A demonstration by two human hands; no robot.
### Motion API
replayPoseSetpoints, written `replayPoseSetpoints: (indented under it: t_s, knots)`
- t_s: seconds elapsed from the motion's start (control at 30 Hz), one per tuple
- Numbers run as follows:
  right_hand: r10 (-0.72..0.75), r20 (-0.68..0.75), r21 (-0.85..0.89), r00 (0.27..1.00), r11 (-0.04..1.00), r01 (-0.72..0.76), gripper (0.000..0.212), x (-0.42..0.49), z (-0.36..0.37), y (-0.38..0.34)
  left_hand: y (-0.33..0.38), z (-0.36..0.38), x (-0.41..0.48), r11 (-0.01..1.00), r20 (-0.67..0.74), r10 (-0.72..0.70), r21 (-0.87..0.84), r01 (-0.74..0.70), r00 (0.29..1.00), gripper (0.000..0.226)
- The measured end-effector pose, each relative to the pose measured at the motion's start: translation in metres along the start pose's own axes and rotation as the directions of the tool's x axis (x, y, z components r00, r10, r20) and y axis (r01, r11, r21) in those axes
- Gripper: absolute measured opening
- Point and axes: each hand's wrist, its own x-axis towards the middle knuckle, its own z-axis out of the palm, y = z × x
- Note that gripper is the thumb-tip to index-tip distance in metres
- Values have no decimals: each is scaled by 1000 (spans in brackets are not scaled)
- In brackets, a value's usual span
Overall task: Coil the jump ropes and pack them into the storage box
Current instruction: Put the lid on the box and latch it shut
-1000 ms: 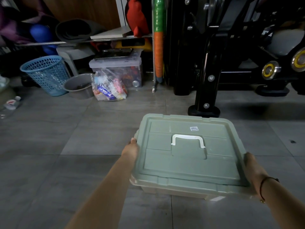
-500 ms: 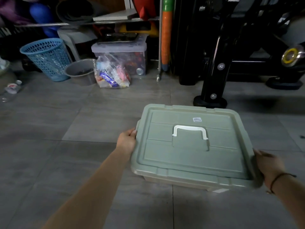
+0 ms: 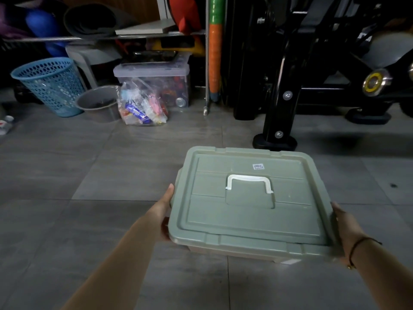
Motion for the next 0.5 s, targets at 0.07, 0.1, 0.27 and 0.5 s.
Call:
replayPoseSetpoints:
  t_s: [0.07,0.1,0.27,0.5]
  knots:
    - [12,51,46,999,999,-15,67,-5,0,4,0,-2,4,998,21,61,11,-62,998,92]
    - [11,68,53,998,998,-15,74,-4,0,6,2,-3,7,994,-25,96,55,-94,995,90]
    - [-107,-149,-49,983,994,101,83,-5,0,7,15,8,1,941,-302,311,233,-246,901,68]
    - [-478,-292,-423,828,841,337,67,-6,6,9,12,44,-23,697,-458,663,666,-266,593,52]
